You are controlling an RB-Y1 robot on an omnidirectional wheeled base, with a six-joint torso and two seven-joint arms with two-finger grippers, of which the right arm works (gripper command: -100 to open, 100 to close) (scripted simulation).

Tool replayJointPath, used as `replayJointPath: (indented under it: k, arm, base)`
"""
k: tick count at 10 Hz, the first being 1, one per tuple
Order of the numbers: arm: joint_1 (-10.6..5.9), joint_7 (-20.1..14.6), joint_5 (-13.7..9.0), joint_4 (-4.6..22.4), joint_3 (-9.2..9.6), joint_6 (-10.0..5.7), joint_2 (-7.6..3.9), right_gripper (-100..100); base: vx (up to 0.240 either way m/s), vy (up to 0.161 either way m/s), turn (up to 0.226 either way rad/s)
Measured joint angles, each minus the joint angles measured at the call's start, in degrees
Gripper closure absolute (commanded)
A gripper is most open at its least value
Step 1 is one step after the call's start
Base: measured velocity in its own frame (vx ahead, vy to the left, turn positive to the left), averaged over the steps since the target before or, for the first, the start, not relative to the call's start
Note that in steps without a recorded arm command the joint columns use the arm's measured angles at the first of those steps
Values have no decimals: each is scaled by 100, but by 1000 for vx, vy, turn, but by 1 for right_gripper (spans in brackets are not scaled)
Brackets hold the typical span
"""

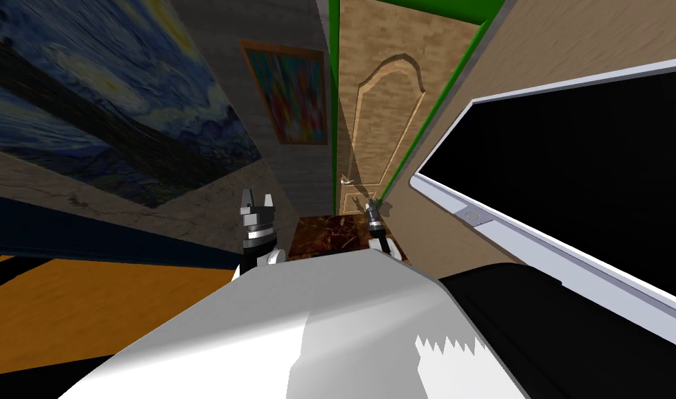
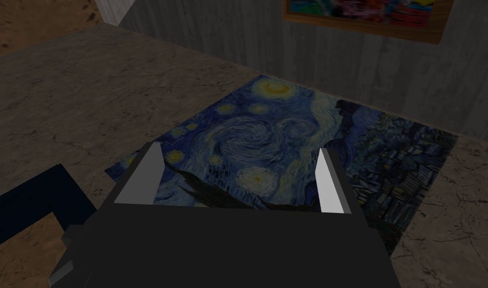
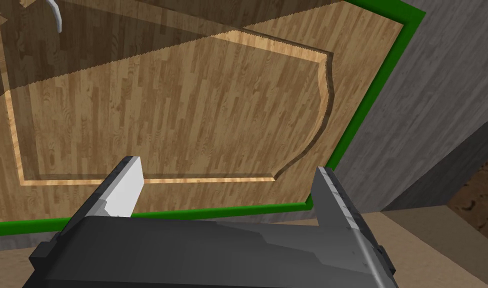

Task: Pull the door open

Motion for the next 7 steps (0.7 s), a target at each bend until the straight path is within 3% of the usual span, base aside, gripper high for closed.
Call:
replayJointPath:
  k: [7]
  arm:
    - [-218,-388,141,893,-161,-238,-182,-100]
  base:
    - [110,34,10]
